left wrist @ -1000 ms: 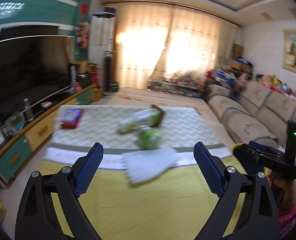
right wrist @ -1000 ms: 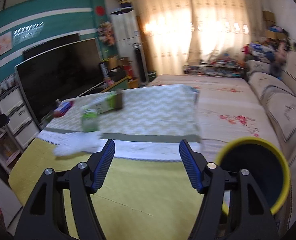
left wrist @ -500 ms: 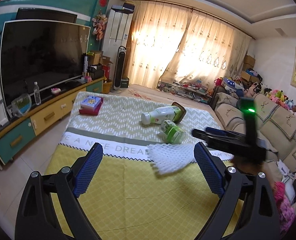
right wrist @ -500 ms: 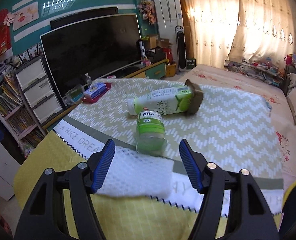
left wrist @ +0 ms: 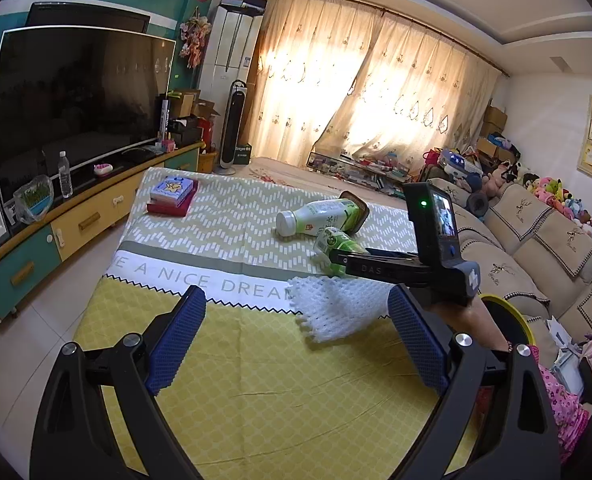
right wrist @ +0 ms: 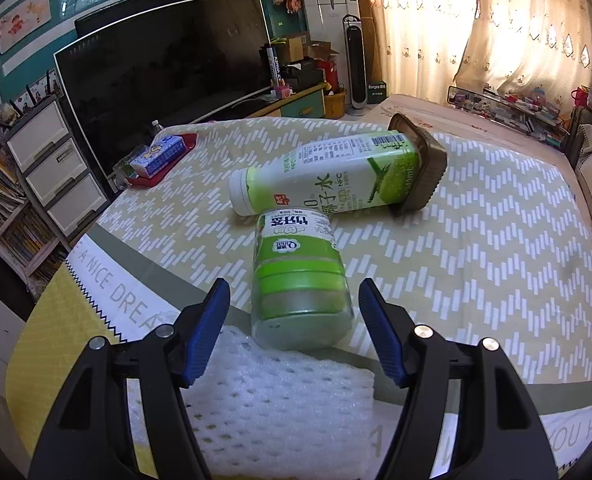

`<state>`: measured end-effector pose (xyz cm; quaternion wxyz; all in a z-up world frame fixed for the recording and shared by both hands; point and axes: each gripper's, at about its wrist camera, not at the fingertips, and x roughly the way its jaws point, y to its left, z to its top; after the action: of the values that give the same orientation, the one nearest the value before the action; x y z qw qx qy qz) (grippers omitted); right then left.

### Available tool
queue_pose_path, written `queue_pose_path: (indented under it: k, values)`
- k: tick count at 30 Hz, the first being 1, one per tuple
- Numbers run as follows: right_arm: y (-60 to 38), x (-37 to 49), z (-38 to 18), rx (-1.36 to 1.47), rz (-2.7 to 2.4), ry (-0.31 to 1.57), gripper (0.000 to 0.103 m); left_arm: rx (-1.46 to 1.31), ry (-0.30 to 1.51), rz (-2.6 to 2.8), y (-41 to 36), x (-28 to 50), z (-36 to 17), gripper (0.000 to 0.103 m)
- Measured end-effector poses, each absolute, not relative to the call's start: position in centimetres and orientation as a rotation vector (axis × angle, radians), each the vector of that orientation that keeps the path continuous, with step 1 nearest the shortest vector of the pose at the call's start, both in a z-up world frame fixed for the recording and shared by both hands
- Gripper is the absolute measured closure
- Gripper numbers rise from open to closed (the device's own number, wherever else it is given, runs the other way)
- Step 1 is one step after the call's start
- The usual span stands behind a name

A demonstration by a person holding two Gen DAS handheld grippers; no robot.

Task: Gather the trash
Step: 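Grasp the green-lidded clear jar with the right tool, then carry the jar over the yellow bin and open the right tool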

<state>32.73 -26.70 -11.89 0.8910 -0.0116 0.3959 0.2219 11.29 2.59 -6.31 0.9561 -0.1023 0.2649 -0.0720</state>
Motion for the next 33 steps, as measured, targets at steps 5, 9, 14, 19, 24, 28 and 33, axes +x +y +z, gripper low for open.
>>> queue_pose_path:
  k: [5,9,14,19,24,28,33]
  values:
    - [-26.3,33.6,-12.7,-0.016,0.466,0.853,0.055,-0.204,0.546,-0.149,2.3,11.7,-6.8,0.012]
    - [-26.5,32.7,-11.6,-0.012,0.462,0.804,0.055,-0.202,0.55,-0.153,2.1,11.8,-6.9,0.012]
    - [-28.0,30.3,-8.9,0.008,0.463,0.728,0.055,-0.196,0.557,-0.158,1.7,11.9,-7.1,0.012]
    - [-30.9,26.7,-6.1,0.058,0.459,0.65,0.055,-0.194,0.564,-0.169,1.3,12.1,-7.3,0.012]
    - [-35.2,22.6,-4.4,0.069,0.388,0.583,0.055,-0.178,0.57,-0.191,0.2,12.1,-7.5,0.012]
    - [-39.8,19.6,-4.3,0.077,0.29,0.558,0.055,-0.164,0.576,-0.207,-0.7,12.1,-7.6,0.012]
    - [-47.5,16.6,-5.4,0.097,0.1,0.57,0.055,-0.145,0.576,-0.22,-1.9,11.9,-7.6,0.012]
